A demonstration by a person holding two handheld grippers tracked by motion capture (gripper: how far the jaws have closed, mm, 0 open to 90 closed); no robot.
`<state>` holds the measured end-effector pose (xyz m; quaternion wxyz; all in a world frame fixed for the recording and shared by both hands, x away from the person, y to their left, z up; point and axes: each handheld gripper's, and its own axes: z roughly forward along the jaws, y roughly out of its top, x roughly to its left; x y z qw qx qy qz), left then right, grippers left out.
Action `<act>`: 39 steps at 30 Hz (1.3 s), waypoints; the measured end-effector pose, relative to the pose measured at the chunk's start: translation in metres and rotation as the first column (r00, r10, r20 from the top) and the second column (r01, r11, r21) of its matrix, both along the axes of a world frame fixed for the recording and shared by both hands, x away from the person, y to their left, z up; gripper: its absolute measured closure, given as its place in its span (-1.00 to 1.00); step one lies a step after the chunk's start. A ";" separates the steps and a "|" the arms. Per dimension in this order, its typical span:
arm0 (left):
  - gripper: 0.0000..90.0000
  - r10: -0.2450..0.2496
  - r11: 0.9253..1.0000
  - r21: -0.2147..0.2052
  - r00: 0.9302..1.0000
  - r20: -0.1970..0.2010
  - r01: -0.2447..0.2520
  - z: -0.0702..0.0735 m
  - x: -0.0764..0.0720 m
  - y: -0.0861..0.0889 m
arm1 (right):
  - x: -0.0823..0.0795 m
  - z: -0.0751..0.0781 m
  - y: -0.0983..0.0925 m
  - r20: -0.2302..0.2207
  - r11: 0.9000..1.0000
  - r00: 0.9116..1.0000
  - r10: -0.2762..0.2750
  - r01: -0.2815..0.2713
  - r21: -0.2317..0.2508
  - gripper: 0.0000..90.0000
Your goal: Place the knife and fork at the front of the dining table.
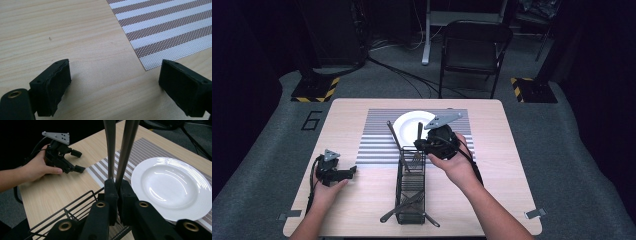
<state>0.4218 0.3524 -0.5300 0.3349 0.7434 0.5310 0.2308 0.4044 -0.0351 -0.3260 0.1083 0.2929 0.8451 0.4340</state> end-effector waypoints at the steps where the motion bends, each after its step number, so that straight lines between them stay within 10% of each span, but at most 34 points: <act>1: -0.77 -0.001 1.000 0.000 1.000 0.000 0.001 0.000 0.000 0.000 | 0.000 0.000 0.000 0.000 1.000 1.000 0.000 0.000 0.000 0.93; 20: -0.77 -0.001 1.000 0.001 1.000 0.001 0.001 0.000 0.000 0.000 | 0.002 0.030 -0.028 0.023 0.999 0.999 -0.036 0.036 0.012 0.93; 39: -0.77 -0.001 1.000 0.001 1.000 0.000 0.001 0.000 0.000 0.000 | 0.012 0.016 -0.055 0.035 0.992 0.992 -0.121 0.121 -0.022 0.93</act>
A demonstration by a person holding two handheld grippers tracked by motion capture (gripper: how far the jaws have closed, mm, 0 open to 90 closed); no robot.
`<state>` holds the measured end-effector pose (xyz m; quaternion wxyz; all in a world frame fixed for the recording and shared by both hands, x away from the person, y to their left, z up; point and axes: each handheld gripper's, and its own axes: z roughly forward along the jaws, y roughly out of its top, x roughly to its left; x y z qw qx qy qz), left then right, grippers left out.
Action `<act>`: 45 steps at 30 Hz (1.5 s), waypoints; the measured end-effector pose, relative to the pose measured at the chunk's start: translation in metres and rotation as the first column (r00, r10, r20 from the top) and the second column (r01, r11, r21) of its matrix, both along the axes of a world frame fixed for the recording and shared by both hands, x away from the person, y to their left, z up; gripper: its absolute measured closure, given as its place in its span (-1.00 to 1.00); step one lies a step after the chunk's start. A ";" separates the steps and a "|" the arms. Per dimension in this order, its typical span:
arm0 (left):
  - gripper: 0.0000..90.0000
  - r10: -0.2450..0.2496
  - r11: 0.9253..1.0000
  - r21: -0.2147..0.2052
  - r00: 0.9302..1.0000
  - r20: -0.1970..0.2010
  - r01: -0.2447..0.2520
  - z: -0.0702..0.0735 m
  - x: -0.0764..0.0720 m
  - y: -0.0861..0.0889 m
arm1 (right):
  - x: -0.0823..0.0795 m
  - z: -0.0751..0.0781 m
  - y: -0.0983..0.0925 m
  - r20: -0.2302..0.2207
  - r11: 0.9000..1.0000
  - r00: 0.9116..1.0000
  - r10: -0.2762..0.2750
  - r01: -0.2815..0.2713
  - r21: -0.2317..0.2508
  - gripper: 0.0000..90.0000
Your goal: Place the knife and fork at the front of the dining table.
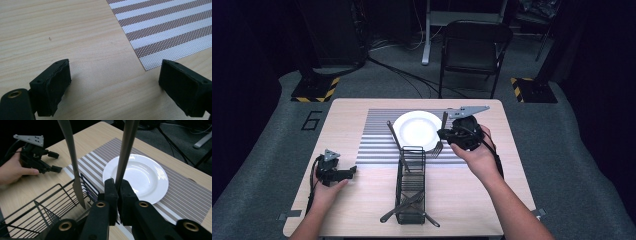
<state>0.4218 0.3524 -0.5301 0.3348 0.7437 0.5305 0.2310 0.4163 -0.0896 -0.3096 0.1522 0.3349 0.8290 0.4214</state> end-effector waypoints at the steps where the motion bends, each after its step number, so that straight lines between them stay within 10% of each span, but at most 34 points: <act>1: -0.77 -0.001 1.000 0.000 1.000 0.000 0.001 0.000 0.000 0.000 | 0.001 -0.002 -0.001 0.001 1.000 1.000 -0.004 0.004 -0.004 0.93; 45: -0.77 0.000 1.000 0.000 1.000 0.000 0.000 0.000 0.000 0.000 | 0.048 -0.096 -0.040 -0.042 0.974 0.975 -0.218 0.214 -0.077 0.93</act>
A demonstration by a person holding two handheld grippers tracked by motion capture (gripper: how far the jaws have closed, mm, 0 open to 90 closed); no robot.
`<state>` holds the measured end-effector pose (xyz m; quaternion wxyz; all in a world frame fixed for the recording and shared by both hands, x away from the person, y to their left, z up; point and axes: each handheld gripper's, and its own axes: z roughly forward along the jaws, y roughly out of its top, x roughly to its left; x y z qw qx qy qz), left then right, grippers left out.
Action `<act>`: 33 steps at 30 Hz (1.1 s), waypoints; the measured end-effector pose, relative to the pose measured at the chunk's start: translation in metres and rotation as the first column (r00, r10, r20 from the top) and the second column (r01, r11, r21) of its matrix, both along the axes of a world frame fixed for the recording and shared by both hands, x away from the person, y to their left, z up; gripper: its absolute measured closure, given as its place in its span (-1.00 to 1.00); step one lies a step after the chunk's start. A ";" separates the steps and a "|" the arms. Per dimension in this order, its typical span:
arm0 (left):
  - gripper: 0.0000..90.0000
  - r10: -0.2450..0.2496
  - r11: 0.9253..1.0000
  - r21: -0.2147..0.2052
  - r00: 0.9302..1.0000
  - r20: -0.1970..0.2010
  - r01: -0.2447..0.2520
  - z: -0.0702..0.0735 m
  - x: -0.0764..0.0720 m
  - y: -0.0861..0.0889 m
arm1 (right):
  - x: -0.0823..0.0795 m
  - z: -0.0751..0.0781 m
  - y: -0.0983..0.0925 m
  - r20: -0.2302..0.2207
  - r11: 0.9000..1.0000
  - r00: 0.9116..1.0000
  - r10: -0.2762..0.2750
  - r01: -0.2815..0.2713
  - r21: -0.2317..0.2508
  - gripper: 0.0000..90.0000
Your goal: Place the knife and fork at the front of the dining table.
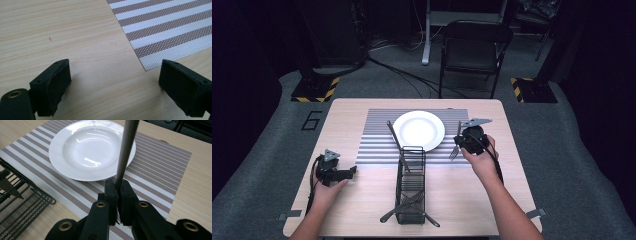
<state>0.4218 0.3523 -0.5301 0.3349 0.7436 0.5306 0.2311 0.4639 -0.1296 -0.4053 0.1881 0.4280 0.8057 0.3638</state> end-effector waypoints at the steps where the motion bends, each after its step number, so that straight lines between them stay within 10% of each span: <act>1: -0.77 0.000 1.000 0.000 1.000 0.000 0.000 0.000 0.000 0.000 | 0.001 -0.002 0.001 -0.009 1.000 1.000 -0.013 0.013 0.003 0.93; 33: -0.77 0.000 1.000 0.000 1.000 0.000 0.000 0.000 0.000 0.000 | 0.034 -0.031 0.001 -0.016 0.994 0.994 -0.106 0.106 -0.017 0.86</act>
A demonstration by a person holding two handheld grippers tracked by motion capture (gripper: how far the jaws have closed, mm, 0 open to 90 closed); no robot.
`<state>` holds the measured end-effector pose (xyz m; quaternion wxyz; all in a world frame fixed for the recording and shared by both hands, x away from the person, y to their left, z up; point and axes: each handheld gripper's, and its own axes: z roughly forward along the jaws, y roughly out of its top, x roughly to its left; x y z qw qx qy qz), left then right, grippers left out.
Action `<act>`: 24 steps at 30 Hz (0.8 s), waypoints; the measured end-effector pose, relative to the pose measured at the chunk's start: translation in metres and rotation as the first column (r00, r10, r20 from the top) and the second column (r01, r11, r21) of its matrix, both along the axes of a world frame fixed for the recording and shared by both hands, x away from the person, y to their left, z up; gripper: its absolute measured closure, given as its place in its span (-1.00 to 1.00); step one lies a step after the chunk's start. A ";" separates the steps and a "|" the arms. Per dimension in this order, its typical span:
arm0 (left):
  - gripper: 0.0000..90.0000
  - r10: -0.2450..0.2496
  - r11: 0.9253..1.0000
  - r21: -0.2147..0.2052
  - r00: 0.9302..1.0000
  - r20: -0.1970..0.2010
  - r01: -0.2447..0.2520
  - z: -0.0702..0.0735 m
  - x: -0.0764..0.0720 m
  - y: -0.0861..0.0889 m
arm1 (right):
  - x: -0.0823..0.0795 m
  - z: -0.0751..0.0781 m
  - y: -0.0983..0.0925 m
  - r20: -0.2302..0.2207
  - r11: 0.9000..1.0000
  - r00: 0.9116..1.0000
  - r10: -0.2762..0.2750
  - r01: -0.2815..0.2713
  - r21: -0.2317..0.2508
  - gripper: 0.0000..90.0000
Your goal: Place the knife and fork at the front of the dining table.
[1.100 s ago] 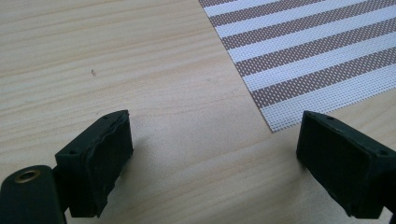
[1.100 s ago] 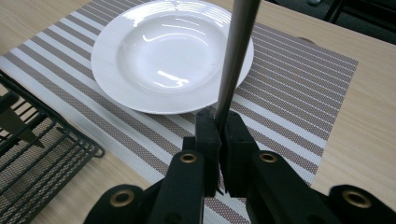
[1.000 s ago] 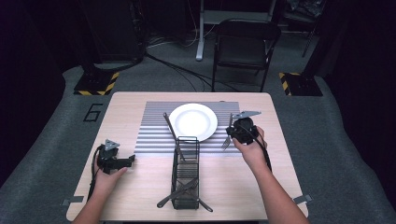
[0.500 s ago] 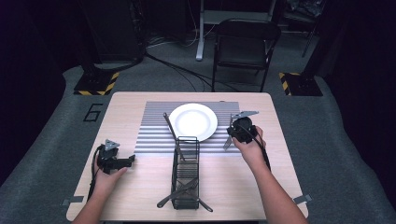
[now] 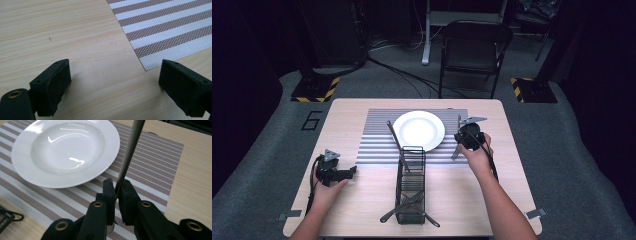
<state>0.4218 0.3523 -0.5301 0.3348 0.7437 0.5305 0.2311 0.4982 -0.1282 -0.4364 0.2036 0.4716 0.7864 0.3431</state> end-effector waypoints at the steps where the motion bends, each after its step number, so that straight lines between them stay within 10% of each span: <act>1: -0.77 0.000 1.000 0.000 1.000 0.000 0.000 0.000 0.000 0.000 | 0.002 -0.003 0.001 0.004 1.000 1.000 -0.012 0.012 -0.008 0.86; 24: -0.77 -0.006 1.000 0.002 1.000 -0.003 0.006 0.000 0.000 0.000 | 0.026 -0.023 -0.003 -0.021 0.989 0.991 -0.135 0.136 0.058 0.85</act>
